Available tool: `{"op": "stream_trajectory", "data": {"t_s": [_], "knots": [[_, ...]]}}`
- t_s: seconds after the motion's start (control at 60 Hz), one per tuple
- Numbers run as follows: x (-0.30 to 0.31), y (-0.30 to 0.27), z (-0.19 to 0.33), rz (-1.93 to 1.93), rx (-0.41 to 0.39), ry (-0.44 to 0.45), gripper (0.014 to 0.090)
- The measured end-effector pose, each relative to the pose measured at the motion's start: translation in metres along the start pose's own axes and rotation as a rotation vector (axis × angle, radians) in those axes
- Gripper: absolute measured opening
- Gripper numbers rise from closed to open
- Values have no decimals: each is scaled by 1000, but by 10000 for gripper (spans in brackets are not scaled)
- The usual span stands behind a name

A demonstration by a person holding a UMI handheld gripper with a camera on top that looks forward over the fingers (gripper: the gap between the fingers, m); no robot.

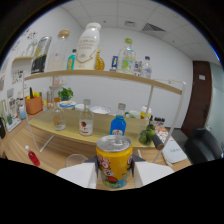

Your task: Make me a cup of Vodka Sunrise.

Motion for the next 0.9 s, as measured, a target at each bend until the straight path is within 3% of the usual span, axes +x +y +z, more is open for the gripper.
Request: {"op": "stream_trajectory", "data": {"t_s": [0.65, 0.817, 0.9], "knots": [[-19, -26, 12, -1520, -45, 179, 507], [-28, -23, 17, -1839, -58, 211, 505], [-30, -17, 21, -1924, -69, 187, 508]]}}
